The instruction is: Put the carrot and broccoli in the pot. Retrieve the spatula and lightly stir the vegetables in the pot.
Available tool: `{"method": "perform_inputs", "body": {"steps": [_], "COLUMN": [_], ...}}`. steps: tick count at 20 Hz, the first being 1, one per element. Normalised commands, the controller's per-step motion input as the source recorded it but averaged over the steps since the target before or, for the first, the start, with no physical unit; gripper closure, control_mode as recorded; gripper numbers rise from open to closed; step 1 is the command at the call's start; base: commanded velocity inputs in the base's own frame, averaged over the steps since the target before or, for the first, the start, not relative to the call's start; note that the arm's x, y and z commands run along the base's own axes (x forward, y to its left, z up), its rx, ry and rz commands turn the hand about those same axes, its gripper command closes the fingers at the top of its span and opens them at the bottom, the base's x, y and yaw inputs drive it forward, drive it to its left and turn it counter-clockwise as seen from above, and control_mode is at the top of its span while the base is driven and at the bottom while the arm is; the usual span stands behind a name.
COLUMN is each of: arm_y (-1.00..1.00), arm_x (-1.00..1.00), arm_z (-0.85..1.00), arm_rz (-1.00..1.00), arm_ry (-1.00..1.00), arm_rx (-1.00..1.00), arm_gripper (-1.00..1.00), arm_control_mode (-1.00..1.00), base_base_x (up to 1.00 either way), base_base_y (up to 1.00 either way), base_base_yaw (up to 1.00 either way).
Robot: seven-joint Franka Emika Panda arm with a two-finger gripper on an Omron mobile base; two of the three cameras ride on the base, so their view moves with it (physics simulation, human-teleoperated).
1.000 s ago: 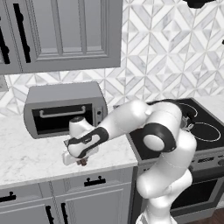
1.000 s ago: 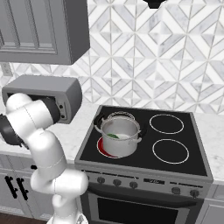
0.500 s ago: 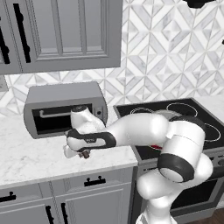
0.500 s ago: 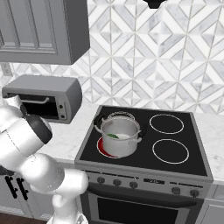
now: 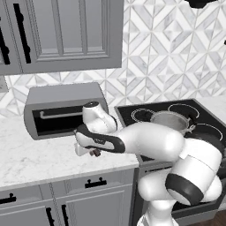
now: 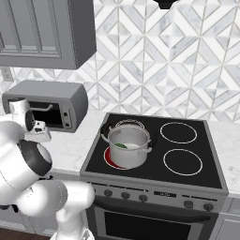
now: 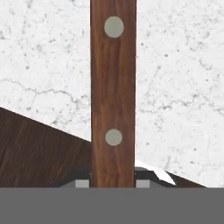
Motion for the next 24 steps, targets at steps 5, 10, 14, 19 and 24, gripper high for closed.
{"method": "perform_inputs", "body": {"steps": [5, 10, 14, 19, 24], "arm_y": [-0.86, -1.00, -1.00, -0.96, -0.79], "arm_x": [-0.04, -0.03, 0.04, 0.15, 0.15], "arm_z": [0.72, 0.51, 0.15, 0.00, 0.00], "arm_rz": [0.00, 0.00, 0.00, 0.00, 0.00], "arm_ry": [0.00, 0.02, 0.04, 0.03, 0.00], "arm_rx": [-0.07, -0.13, -0.12, -0.02, 0.04], "arm_gripper": [1.00, 1.00, 1.00, 1.00, 1.00], "arm_control_mode": [-1.00, -1.00, -1.00, -1.00, -1.00], "base_base_x": [0.00, 0.00, 0.00, 0.00, 0.00], "base_base_y": [0.00, 0.00, 0.00, 0.00, 0.00], "base_base_yaw": [0.00, 0.00, 0.00, 0.00, 0.00]}}
